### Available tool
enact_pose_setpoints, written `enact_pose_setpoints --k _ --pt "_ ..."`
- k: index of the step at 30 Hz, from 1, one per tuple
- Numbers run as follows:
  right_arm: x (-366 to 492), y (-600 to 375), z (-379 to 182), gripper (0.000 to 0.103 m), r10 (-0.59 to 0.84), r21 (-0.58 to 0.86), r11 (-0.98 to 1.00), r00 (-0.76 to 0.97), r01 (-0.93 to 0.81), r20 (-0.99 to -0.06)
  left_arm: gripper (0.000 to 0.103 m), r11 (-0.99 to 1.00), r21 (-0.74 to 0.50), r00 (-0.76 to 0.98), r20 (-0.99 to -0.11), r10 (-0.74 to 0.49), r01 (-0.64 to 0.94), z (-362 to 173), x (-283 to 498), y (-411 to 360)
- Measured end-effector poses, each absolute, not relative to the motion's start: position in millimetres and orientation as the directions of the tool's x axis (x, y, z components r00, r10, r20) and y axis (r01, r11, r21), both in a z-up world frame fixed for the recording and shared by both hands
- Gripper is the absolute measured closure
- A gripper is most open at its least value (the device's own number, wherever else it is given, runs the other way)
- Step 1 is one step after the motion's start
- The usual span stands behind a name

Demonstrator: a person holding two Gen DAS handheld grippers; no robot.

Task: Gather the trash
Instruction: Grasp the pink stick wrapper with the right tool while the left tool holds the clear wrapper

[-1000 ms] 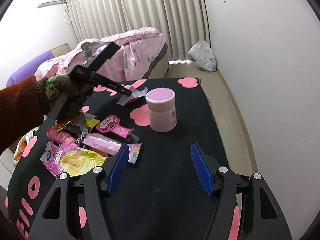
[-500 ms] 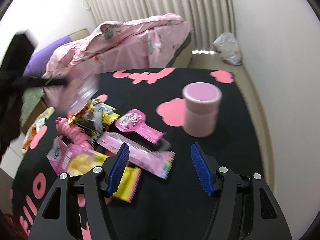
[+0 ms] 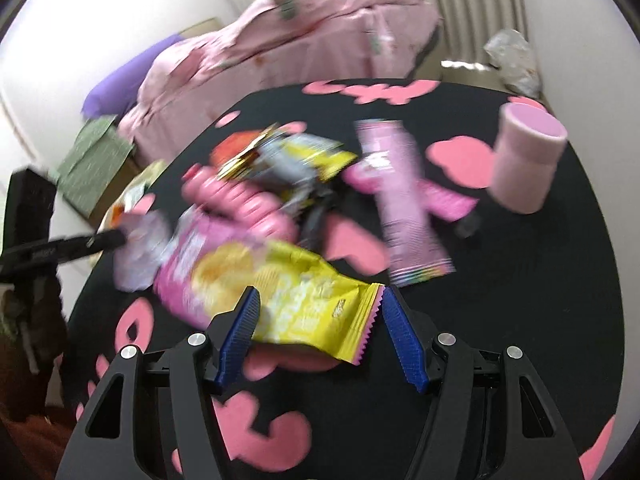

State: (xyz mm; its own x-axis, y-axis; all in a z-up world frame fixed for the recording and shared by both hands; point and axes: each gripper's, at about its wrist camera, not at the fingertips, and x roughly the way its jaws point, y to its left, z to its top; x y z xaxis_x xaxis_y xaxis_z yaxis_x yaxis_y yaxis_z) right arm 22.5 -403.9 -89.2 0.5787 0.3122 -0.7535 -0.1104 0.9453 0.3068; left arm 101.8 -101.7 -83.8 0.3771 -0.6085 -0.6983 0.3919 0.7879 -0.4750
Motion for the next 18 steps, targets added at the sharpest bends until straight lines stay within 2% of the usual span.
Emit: enact_pose_setpoints --k 5,8,12,15,17,18 --pt "3 -392 -87 0.043 0.266 0.281 0.957 0.612 -0.075 -0.745 0.102 0.79 -0.458 0.435 -0.664 -0.608 0.407 -85 94 -99" --pt "-13 -388 -82 0.043 0.186 0.211 0.977 0.662 -0.043 -0.726 0.102 0.793 -0.441 0.469 -0.643 -0.606 0.42 -83 88 -93" --pt "-22 -388 -84 0.043 0.146 0.181 0.983 0.671 -0.018 -0.726 0.102 0.779 -0.392 0.462 -0.641 -0.613 0.489 -79 77 -105" --pt "-26 -384 -82 0.043 0.122 0.154 0.988 0.678 -0.013 -0.725 0.096 0.781 -0.357 0.459 -0.654 -0.601 0.513 -78 74 -112" --pt "-27 -380 -81 0.043 0.104 0.127 0.992 0.682 -0.016 -0.724 0.084 0.775 -0.363 0.446 -0.659 -0.606 0.517 -81 74 -114" --pt "-26 -378 -81 0.043 0.098 0.118 0.993 0.681 -0.017 -0.726 0.082 0.773 -0.368 0.438 -0.662 -0.608 0.516 -82 75 -114"
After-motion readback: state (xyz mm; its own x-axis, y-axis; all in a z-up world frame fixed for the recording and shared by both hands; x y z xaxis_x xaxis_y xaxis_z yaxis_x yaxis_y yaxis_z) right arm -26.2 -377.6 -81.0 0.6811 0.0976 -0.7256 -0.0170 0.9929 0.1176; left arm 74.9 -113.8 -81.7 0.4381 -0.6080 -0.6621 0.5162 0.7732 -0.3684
